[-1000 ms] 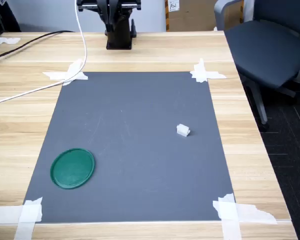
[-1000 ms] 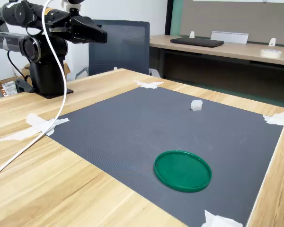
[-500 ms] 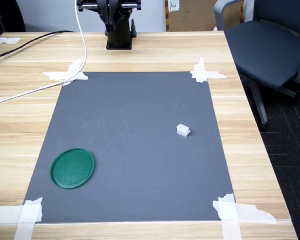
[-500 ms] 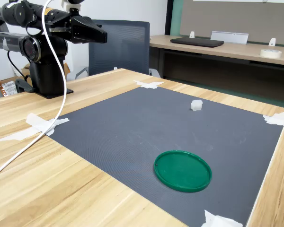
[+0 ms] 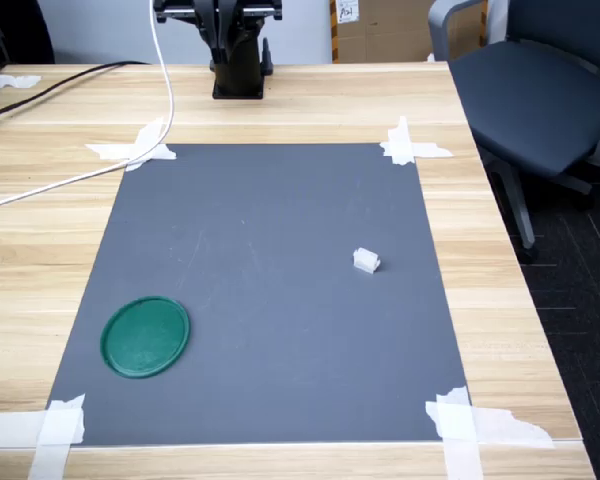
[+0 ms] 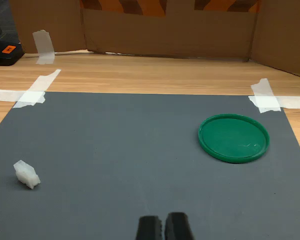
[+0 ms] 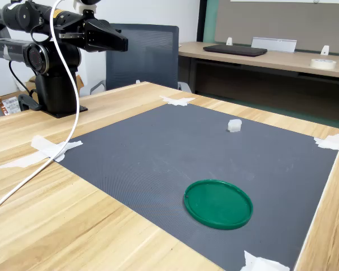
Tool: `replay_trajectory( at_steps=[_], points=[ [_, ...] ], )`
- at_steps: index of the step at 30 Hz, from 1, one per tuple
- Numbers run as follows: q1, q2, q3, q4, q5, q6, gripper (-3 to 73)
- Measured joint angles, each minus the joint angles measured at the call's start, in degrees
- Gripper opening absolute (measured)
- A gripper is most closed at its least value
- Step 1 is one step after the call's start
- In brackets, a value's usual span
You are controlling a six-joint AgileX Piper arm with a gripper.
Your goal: Grasp a white terminal and put it in the green lid.
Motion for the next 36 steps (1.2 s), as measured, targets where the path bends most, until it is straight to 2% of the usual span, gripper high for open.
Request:
replay_trajectory(
  at_steps=[14, 26, 36],
  points=[
    [0.22, 5.24, 0.00, -0.05, -2.83, 0.00, -2.9],
    [13.57, 15.57, -4.97, -0.23, 5.10, -4.89, -2.9],
    [14.73, 24.72, -13.71, -0.23, 5.49, -7.52, -2.9]
  ],
)
